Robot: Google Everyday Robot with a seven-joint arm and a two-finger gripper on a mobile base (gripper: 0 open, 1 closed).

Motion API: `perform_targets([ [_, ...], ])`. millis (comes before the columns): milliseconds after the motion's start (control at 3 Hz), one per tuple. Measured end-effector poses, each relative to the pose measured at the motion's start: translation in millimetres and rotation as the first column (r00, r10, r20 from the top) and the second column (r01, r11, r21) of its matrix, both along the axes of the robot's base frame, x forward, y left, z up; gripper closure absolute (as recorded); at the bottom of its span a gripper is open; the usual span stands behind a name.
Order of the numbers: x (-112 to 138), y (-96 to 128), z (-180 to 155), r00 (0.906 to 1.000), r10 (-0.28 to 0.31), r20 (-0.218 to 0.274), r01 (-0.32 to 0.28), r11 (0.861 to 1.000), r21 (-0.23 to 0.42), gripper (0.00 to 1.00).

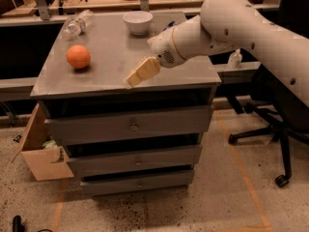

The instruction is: Pick orange

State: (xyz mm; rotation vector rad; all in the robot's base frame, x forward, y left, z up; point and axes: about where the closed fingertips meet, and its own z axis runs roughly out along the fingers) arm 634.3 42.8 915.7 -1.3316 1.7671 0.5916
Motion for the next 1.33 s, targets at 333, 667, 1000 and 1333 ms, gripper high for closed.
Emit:
perform_targets([
  [333, 0.2, 0.1, 0.0, 1.0, 0.0, 0.0, 0.0, 1.0, 0.0, 0.0],
  [667, 34.8, 21.0, 4.5, 0.9982, -0.054, 0.026, 0.054, 0.998, 0.031, 0.0],
  [1000, 75.6, 54.4, 6.1, 0.9949, -0.085, 0.054, 0.081, 0.994, 0.079, 0.0],
  [1333, 108.2, 93.8, -9.9, 0.9963, -0.08, 0.03, 0.075, 0.988, 0.138, 0.0],
])
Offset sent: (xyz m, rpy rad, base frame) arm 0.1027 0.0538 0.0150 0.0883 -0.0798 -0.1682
